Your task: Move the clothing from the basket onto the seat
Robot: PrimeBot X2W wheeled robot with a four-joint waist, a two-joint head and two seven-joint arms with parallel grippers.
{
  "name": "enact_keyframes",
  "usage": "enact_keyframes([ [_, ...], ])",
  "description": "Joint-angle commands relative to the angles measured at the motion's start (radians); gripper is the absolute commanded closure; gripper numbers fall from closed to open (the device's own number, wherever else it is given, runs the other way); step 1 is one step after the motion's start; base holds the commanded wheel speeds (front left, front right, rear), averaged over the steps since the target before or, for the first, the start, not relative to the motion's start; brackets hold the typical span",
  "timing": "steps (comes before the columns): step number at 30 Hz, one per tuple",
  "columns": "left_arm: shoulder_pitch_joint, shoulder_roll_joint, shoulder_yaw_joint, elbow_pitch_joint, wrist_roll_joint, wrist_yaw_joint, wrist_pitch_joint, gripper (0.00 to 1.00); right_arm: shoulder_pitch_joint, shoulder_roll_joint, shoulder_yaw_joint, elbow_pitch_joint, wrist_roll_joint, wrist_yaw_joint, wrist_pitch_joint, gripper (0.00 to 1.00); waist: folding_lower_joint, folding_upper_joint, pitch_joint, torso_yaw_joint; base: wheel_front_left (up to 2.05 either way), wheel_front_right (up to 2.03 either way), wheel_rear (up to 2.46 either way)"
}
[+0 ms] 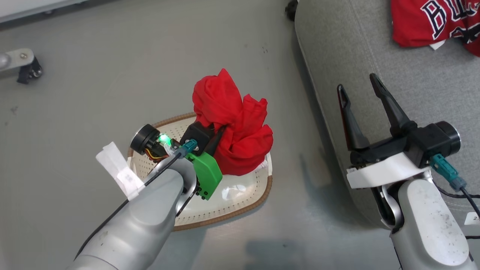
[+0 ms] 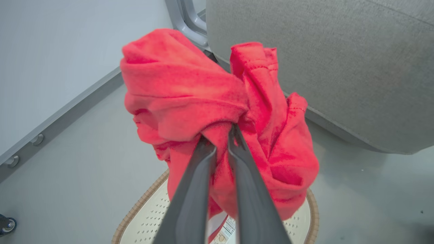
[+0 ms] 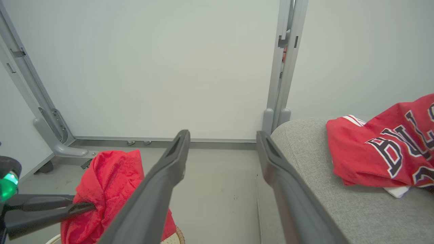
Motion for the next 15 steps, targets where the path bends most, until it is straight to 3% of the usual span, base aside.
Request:
enact_keyframes([
  [1, 0.028, 0.01, 0.017, -0.031, -0.005, 0.009, -0.003, 1.0, 0.026, -0.007, -0.002, 0.008, 0.006, -0.001, -0.002, 0.0, 0.0001, -0.0001, -0.102, 0.054, 0.0, 0.0, 0.0],
  [15, 0.121, 0.036, 0.177, -0.318, 0.03, 0.031, -0.003, 1.0, 0.141, 0.007, -0.005, 0.034, 0.015, -0.001, -0.002, 0.0, 0.0001, -0.0001, -0.262, 0.077, 0.0, 0.0, 0.0],
])
